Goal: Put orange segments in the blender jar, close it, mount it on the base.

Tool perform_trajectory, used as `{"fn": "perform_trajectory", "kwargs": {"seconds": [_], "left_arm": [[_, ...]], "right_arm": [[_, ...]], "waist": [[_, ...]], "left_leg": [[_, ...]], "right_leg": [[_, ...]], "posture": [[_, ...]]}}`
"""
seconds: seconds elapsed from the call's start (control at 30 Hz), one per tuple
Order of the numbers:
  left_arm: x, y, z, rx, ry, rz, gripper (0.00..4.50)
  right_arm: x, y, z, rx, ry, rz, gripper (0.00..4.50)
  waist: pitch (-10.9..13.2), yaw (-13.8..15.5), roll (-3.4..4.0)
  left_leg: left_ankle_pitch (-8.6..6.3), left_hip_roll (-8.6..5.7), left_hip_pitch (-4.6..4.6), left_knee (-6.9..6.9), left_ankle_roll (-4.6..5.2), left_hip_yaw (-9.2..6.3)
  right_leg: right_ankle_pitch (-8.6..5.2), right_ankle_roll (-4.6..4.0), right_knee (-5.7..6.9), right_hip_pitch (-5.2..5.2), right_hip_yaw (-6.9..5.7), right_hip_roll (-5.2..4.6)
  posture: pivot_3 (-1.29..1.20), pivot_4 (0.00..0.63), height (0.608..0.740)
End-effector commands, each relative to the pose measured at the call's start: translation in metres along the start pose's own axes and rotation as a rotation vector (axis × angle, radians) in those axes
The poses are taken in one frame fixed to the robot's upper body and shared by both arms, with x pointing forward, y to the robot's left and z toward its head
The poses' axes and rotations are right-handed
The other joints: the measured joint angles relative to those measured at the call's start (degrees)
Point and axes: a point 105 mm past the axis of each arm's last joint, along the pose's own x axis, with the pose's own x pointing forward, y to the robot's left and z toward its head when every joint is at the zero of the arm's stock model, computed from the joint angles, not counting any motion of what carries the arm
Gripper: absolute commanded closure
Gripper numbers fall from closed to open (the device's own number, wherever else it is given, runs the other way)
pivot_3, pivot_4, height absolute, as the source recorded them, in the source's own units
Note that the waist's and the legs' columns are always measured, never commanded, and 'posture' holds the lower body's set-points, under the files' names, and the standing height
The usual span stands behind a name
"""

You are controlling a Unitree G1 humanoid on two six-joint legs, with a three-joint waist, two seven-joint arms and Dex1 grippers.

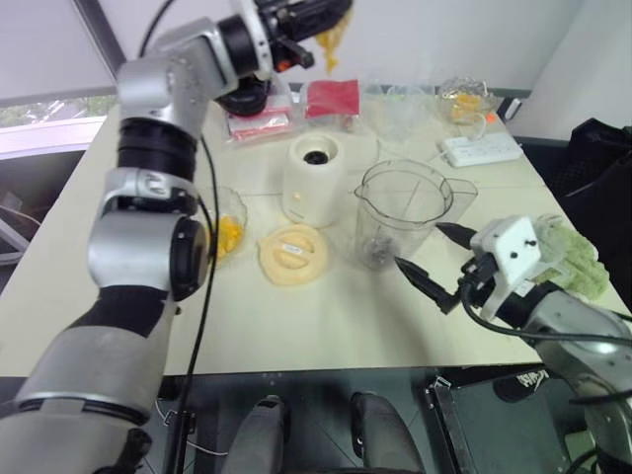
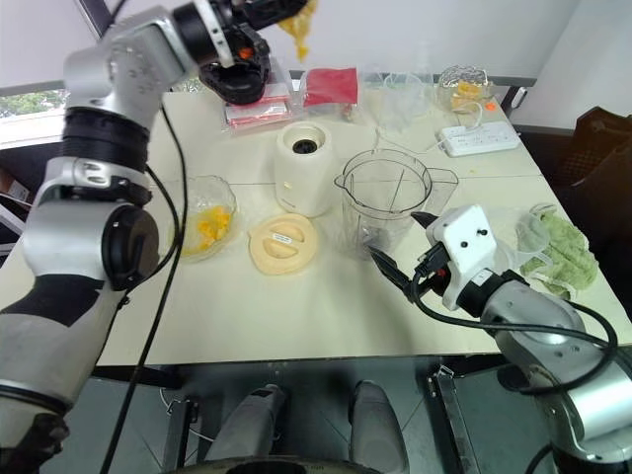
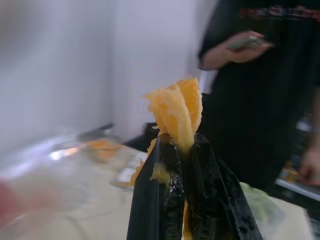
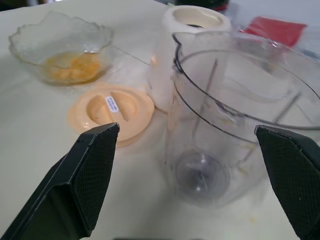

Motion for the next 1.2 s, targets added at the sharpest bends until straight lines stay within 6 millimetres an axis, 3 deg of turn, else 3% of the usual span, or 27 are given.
{"fn": "perform_trajectory", "kwargs": {"seconds": [0.03,0.13,0.33,0.5,0.8,0.9,1.13,1.2], "left_arm": [[0.022,-0.028,0.004,0.029,0.018,-0.17,4.47],[0.035,-0.046,-0.019,-0.01,0.082,-0.297,4.47],[0.046,-0.063,-0.053,-0.074,0.169,-0.4,4.47],[0.042,-0.064,-0.096,-0.038,0.316,-0.413,4.47],[0.046,-0.066,-0.14,-0.022,0.419,-0.373,4.47],[0.047,-0.065,-0.146,-0.014,0.431,-0.343,3.55],[0.051,-0.063,-0.151,0.002,0.432,-0.302,0.05],[0.051,-0.063,-0.148,-0.004,0.423,-0.304,0.05]], "right_arm": [[-0.013,0.004,0.013,-0.037,-0.049,-0.082,0.0],[-0.022,0.005,0.01,-0.028,-0.038,-0.136,0.0],[-0.032,0.004,0.003,-0.012,-0.026,-0.188,0.0],[-0.043,0.005,-0.003,0.005,-0.022,-0.242,0.0],[-0.055,0.012,-0.009,0.038,-0.021,-0.298,0.0],[-0.058,0.014,-0.01,0.047,-0.023,-0.313,0.0],[-0.064,0.019,-0.011,0.056,-0.019,-0.345,0.0],[-0.065,0.019,-0.011,0.058,-0.018,-0.349,0.0]], "waist": [[0.0,0.0,0.0],[0.0,-0.2,0.01],[0.0,-0.2,0.02],[0.0,0.0,0.02],[0.0,0.1,-0.03],[0.0,0.0,-0.03],[0.0,0.0,-0.05],[0.0,0.0,-0.05]], "left_leg": [[0.0,0.0,-0.01,0.0,0.01,-0.01],[-0.01,0.0,0.0,-0.01,0.02,0.01],[-0.01,0.02,0.06,0.0,0.04,0.02],[-0.02,0.01,0.03,0.0,0.04,0.02],[-0.02,0.01,0.02,0.02,0.05,0.03],[-0.03,0.0,0.03,0.01,0.06,0.04],[-0.03,0.0,0.05,0.02,0.07,0.04],[-0.03,0.0,0.04,0.02,0.07,0.04]], "right_leg": [[0.0,0.01,0.0,0.0,0.0,0.0],[-0.01,0.01,0.01,0.0,0.0,0.0],[-0.01,0.01,0.08,0.0,0.01,0.0],[-0.02,0.02,0.02,0.01,0.02,0.0],[-0.03,0.03,-0.01,0.04,0.03,0.0],[-0.03,0.04,-0.04,0.06,0.03,0.0],[-0.04,0.04,-0.03,0.09,0.03,0.0],[-0.04,0.05,-0.04,0.1,0.03,0.0]], "posture": [[0.0,0.15,0.74],[0.0,0.15,0.74],[0.0,0.15,0.74],[0.0,0.15,0.74],[0.0,0.15,0.74],[0.0,0.15,0.74],[0.0,0.15,0.74],[0.0,0.15,0.74]]}}
